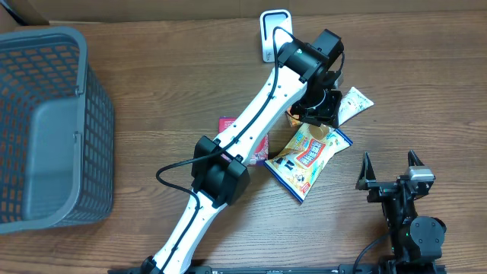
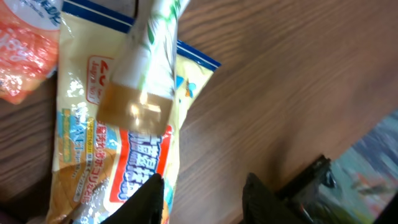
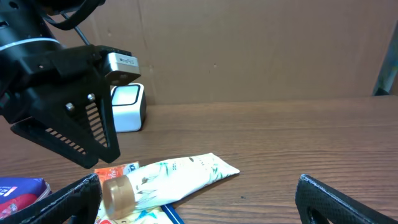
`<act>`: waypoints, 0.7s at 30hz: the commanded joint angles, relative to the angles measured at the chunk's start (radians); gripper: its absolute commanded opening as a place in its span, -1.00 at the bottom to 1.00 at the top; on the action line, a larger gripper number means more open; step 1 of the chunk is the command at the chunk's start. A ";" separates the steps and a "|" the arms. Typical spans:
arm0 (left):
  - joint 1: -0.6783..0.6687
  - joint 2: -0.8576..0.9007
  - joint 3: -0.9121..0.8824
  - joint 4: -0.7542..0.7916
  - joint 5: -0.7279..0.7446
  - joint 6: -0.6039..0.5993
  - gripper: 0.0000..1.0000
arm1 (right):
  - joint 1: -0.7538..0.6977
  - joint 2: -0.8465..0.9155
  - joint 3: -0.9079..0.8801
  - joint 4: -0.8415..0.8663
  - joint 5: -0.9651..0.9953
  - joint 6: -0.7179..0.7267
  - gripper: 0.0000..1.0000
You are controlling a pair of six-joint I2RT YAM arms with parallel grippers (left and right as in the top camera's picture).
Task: Scan the item barcode
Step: 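Carry the Pantene tube to the table and release it on the snack bag, then move the left gripper back to the basket edge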
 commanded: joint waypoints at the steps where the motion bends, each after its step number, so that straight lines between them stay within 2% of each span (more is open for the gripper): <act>1: 0.043 -0.048 0.069 -0.029 0.088 0.044 -0.22 | 0.003 -0.010 -0.010 0.006 0.009 -0.004 1.00; 3: 0.067 -0.069 0.098 -0.055 0.087 0.059 0.00 | 0.003 -0.010 -0.010 0.006 0.009 -0.004 1.00; 5: 0.093 -0.099 0.128 -0.080 0.085 0.074 0.38 | 0.003 -0.010 -0.010 0.006 0.009 -0.004 1.00; 10: 0.151 -0.196 0.201 -0.146 0.012 0.076 0.99 | 0.003 -0.010 -0.010 0.006 0.009 -0.004 1.00; 21: 0.206 -0.484 0.229 -0.197 -0.231 0.050 1.00 | 0.003 -0.010 -0.010 0.006 0.009 -0.004 1.00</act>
